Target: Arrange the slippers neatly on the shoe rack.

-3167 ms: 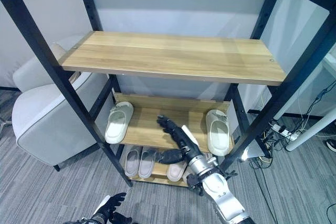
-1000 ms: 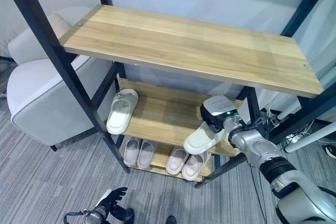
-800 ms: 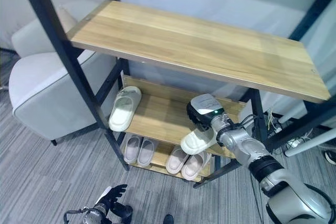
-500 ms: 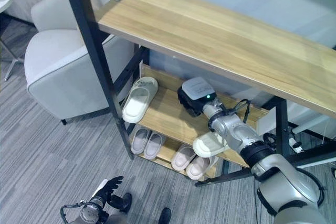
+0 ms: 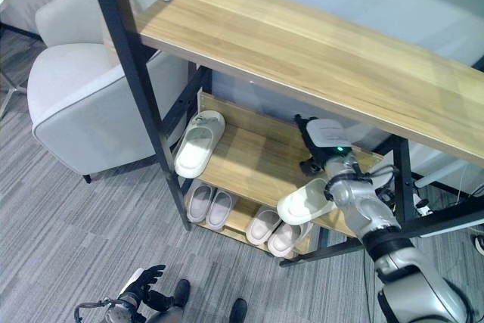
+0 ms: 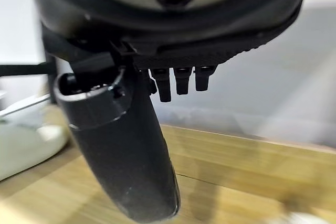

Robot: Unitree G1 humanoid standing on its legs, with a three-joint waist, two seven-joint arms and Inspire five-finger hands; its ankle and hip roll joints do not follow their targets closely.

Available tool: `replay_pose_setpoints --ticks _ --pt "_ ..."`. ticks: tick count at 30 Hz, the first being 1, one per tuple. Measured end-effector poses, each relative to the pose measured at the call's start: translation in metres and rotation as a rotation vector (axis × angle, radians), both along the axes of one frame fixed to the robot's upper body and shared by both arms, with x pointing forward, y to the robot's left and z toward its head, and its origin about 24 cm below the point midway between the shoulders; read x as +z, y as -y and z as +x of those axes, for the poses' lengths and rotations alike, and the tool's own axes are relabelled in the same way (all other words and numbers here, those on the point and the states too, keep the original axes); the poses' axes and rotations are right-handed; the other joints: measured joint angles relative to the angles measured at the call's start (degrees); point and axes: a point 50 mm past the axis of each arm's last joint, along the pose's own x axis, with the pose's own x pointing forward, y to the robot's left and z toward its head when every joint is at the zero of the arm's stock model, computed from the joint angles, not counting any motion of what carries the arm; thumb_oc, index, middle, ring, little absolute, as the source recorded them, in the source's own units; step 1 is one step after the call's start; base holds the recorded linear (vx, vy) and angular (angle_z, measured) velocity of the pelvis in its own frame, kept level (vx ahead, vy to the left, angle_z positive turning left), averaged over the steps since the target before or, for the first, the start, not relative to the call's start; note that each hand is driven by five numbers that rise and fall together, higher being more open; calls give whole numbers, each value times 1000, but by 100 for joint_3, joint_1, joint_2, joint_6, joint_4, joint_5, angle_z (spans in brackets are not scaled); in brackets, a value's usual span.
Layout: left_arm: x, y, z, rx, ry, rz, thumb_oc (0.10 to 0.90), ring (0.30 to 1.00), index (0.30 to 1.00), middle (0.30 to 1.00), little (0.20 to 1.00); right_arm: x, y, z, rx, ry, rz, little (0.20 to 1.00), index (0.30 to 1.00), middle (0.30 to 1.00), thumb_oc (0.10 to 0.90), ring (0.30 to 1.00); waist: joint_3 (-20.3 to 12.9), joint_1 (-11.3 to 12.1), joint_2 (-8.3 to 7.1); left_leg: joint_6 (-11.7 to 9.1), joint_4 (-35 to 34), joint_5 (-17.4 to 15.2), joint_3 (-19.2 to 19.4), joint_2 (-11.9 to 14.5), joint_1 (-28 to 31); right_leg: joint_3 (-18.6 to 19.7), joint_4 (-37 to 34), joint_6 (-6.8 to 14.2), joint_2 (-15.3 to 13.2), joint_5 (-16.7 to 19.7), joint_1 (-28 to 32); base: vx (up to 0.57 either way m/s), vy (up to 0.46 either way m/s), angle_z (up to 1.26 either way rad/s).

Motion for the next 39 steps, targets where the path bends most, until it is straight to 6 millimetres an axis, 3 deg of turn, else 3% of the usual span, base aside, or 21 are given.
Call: replay_pose_setpoints --ticks 10,20,31,39 --pt "-1 -2 -3 18 -17 6 800 900 900 900 900 -20 22 -20 -127 -12 77 900 900 900 800 900 0 -128 84 45 19 -38 153 13 78 168 2 6 -1 14 3 2 5 -9" --pt "-2 -2 -5 20 -23 5 800 900 900 900 900 -40 16 -28 -164 -46 185 900 900 900 800 900 -6 -119 101 53 -1 -49 179 8 140 197 0 13 -9 19 56 2 1 -1" --pt "-2 -3 -7 38 -23 3 800 900 900 900 900 -35 2 -39 -105 8 248 900 900 900 800 900 -14 -120 115 55 16 -49 161 4 136 182 1 14 -13 19 62 0 0 0" --pt "-2 -2 -8 42 -25 2 800 900 900 900 900 -43 4 -52 -118 -10 262 900 900 900 800 900 -25 -133 129 53 -3 -57 156 0 144 178 0 13 -17 26 73 10 -2 0"
